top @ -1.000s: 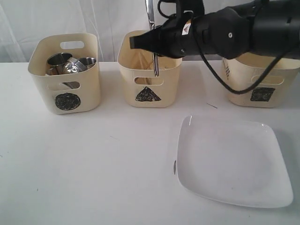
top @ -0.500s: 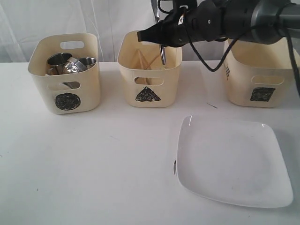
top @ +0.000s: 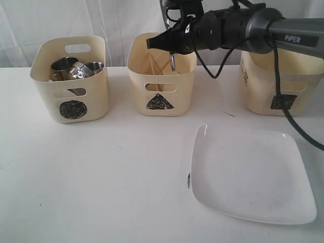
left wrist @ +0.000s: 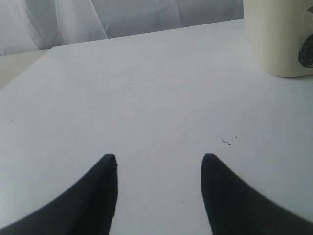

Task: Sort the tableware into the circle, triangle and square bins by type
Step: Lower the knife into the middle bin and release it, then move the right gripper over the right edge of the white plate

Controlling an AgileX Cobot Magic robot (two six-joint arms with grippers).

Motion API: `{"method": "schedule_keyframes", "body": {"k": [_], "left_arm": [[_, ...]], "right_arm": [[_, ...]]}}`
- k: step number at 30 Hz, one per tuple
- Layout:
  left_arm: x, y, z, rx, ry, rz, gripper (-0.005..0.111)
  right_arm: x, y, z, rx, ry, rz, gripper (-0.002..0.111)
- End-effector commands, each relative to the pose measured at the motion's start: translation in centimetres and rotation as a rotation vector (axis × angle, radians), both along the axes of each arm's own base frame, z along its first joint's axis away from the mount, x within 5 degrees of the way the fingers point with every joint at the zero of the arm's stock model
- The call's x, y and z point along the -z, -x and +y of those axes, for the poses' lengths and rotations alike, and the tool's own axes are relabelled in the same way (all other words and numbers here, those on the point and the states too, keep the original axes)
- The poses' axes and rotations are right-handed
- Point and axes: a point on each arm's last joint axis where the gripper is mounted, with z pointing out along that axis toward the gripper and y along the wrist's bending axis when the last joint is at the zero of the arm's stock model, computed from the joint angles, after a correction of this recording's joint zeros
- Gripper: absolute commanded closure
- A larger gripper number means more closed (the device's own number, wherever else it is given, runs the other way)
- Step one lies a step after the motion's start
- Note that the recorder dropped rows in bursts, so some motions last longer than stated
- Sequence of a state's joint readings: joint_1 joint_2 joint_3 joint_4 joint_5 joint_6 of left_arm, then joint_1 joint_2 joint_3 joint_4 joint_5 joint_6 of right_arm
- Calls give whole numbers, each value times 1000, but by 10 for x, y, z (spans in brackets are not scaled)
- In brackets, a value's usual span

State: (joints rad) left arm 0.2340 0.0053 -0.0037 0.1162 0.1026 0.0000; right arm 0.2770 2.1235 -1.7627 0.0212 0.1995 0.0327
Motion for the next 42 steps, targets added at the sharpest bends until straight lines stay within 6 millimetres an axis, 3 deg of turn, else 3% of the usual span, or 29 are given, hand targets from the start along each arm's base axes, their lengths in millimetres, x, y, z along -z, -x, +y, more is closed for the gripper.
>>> {"method": "schedule_keyframes", "body": {"k": [1,7,9,10,12,19,23,25,27,32,35,42], "left_arm": [[1,0,0,-1,8,-8,50],[1,0,0,-1,8,-8,50],[1,0,0,-1,8,-8,50],[1,0,0,-1,8,-8,50],[1,0,0,-1,8,-8,50],[1,0,0,-1,8,-8,50],[1,0,0,-1,8,-8,50],[1,0,0,-1,8,-8,50],[1,0,0,-1,8,-8,50],[1,0,0,-1,8,-8,50],[1,0,0,-1,8,-8,50],[1,0,0,-1,8,-8,50]], "right_arm": [[-2,-9,-2,4,0,-43,108],[4,-13,-1,4,5,-19,105],[3,-14,-1,5,3,-19,93],[3,-13,-1,5,3,-16,82],[4,-12,-1,5,8,0,73],[-14,6,-6,13,8,74,72],[-21,51,-19,27,9,139,72],[-20,81,-27,31,19,174,73],[-17,123,-38,34,39,268,73],[-16,191,-59,32,117,413,73],[0,234,-73,42,183,513,73],[32,265,-94,39,418,729,77]]}}
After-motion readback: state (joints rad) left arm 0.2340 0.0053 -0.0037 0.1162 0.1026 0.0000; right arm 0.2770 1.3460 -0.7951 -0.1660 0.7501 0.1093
